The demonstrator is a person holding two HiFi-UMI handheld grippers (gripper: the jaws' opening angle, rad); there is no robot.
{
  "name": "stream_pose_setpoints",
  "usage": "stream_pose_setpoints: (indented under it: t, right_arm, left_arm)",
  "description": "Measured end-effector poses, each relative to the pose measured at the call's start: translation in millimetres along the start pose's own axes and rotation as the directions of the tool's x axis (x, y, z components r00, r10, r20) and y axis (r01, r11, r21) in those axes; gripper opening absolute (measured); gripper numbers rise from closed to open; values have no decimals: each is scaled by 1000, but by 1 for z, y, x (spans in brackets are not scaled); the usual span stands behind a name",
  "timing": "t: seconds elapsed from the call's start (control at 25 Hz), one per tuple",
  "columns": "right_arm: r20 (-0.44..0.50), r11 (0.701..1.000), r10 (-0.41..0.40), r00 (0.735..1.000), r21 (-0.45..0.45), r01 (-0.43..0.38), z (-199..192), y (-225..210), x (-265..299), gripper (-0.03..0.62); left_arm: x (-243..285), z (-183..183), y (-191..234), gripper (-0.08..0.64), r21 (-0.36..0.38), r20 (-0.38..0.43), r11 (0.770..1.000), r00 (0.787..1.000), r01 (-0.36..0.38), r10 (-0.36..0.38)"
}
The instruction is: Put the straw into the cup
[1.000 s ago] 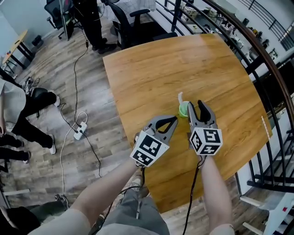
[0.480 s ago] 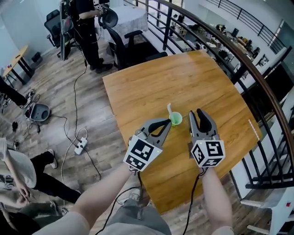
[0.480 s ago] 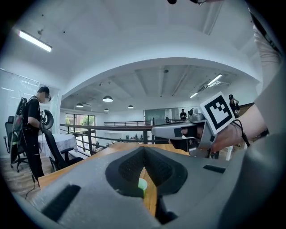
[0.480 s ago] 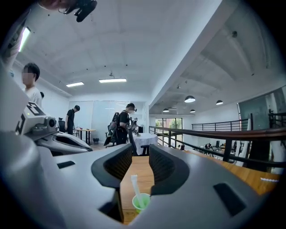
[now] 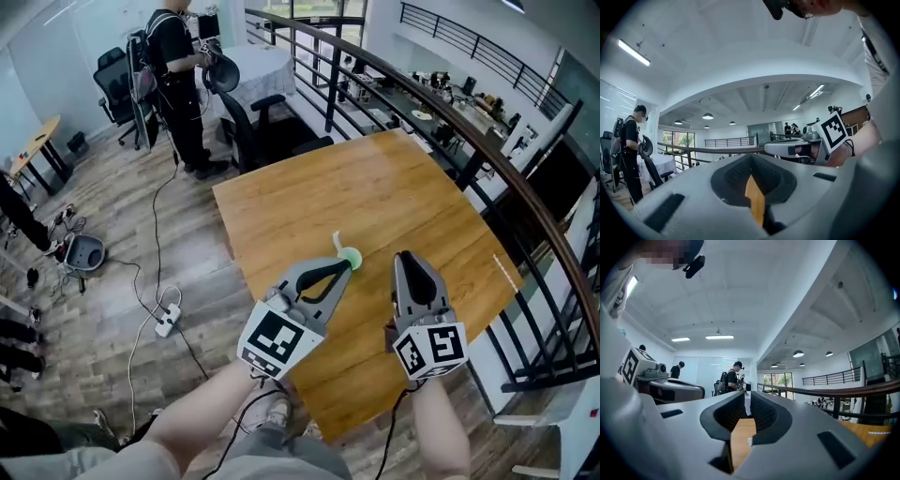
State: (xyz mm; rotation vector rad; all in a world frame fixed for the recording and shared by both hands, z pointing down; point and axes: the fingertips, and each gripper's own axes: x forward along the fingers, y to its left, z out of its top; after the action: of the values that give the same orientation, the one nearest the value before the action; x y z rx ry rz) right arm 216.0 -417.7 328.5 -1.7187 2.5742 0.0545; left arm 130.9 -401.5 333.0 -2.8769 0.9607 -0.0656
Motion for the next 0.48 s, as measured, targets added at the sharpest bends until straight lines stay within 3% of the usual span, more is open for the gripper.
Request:
stream_pose_setpoints:
  t: [0.36, 0.48]
  right_arm:
    - [-2, 1000, 7, 1000, 1, -7, 35, 28, -55, 38]
    - [-19, 1000, -5, 1000, 15, 5, 31, 35, -73, 38]
  left_arm:
    - [-50, 34, -39, 12, -10, 33, 1000, 999, 16, -16]
    - [-67, 30, -53, 13, 54, 3, 998, 1000, 11, -11]
